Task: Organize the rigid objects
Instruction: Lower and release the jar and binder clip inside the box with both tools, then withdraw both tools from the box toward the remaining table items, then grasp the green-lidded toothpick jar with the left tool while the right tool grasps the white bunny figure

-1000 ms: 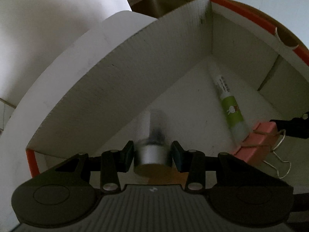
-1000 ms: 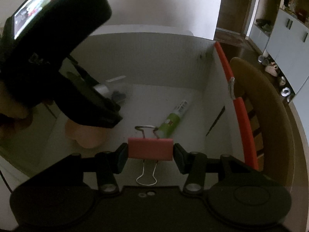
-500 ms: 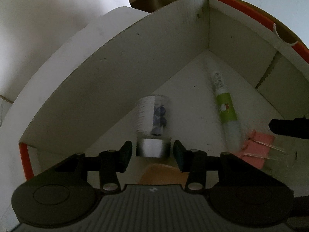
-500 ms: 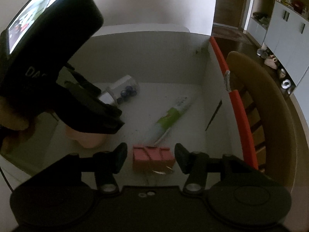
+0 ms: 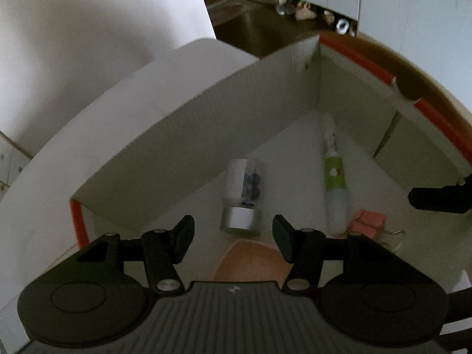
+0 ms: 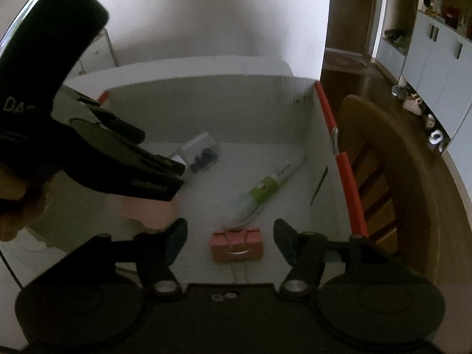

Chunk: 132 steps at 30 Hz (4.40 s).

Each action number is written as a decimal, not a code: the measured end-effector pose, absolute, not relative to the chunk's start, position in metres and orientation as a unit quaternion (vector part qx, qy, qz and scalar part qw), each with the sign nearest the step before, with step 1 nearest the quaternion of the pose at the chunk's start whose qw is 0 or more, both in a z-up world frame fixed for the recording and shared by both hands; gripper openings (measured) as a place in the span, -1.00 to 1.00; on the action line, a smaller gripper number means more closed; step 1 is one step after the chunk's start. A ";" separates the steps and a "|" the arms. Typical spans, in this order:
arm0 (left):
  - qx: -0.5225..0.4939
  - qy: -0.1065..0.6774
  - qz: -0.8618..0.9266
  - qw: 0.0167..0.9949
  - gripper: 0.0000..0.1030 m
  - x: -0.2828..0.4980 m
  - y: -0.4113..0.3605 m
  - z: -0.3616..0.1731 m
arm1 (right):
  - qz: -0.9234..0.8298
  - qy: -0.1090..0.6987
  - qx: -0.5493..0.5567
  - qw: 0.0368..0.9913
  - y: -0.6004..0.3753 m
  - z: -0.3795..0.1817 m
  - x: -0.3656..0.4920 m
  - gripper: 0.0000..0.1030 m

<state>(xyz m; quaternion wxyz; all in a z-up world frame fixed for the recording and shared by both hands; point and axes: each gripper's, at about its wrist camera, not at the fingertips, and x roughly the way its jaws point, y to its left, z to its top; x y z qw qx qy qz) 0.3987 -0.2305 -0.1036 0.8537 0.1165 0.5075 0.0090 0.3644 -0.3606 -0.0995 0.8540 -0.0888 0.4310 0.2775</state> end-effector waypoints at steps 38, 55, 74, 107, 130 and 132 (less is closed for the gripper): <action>0.028 0.382 -0.005 0.924 0.30 0.228 -0.152 -0.013 | 0.318 0.351 -0.058 0.879 -0.297 -0.018 0.236 0.71; -0.005 0.340 0.027 0.940 0.58 0.153 -0.042 -0.021 | 0.328 0.338 -0.043 0.881 -0.221 -0.021 0.178 0.94; -0.025 0.359 0.068 0.931 0.60 0.142 0.070 -0.068 | 0.296 0.356 -0.044 0.885 -0.152 -0.058 0.179 0.99; -0.055 0.424 0.054 0.902 0.60 0.225 0.137 -0.157 | 0.284 0.420 -0.134 0.851 -0.081 -0.150 0.256 0.65; -0.066 0.427 0.029 0.901 0.29 0.232 0.141 -0.165 | 0.360 0.403 -0.168 0.824 -0.073 -0.162 0.274 0.12; -0.060 0.427 0.029 0.902 0.26 0.231 0.140 -0.165 | 0.361 0.400 -0.173 0.824 -0.073 -0.161 0.272 0.10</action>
